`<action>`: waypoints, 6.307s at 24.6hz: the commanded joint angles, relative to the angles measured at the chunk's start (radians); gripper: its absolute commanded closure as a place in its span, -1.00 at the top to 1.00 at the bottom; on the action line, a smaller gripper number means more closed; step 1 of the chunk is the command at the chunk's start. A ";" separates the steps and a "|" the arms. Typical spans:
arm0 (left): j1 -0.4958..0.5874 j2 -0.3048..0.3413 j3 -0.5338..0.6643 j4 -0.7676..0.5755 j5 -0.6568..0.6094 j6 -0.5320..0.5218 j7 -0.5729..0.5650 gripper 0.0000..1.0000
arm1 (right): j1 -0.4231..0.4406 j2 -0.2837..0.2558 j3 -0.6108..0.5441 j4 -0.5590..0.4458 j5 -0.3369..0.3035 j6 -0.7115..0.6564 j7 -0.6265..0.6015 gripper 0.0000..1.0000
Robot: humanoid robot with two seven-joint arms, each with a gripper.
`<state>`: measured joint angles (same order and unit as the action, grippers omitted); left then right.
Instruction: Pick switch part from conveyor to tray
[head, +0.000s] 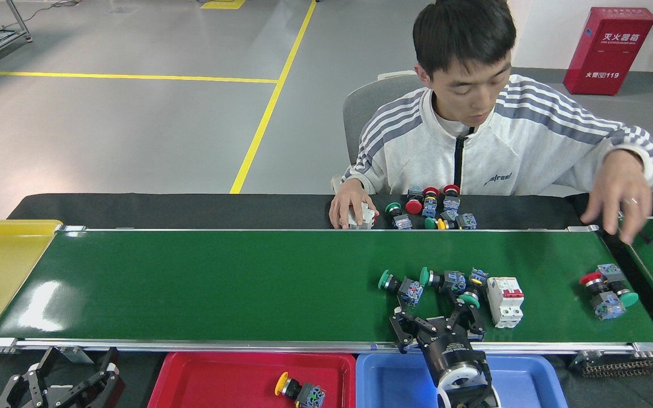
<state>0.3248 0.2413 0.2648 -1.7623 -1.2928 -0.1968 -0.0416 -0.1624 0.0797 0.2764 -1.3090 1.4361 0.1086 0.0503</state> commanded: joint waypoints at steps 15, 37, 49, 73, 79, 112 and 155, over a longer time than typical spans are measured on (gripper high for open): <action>-0.001 0.009 0.004 -0.012 -0.002 0.005 0.003 1.00 | -0.077 0.002 0.109 0.014 0.000 -0.033 0.056 -0.96; -0.001 0.001 0.004 -0.012 -0.002 0.005 0.003 1.00 | 0.297 -0.078 0.158 -0.411 -0.013 0.086 -0.078 0.97; -0.052 0.001 -0.113 -0.012 -0.006 0.008 -0.007 1.00 | 0.324 -0.152 0.067 -0.400 -0.043 0.131 -0.191 0.99; -0.132 -0.013 -0.268 -0.012 -0.071 0.014 -0.012 1.00 | -0.011 0.009 0.179 -0.096 -0.031 -0.018 0.074 -0.88; -0.190 -0.073 -0.302 -0.012 -0.100 0.014 -0.087 1.00 | 0.122 -0.198 0.170 -0.354 -0.091 -0.067 0.045 -0.87; -0.472 -0.194 -0.352 0.359 -0.233 0.027 -0.124 0.91 | 0.307 -0.239 -0.292 -0.372 -0.253 -0.167 0.065 0.97; -0.130 -0.166 -0.030 0.035 -0.195 -0.033 -0.095 1.00 | -0.078 -0.129 0.010 -0.029 -0.163 -0.317 0.135 -0.96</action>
<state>0.2084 0.0707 0.2312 -1.7184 -1.4901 -0.2350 -0.1443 -0.2223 -0.0492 0.2905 -1.3136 1.2746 -0.1850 0.1877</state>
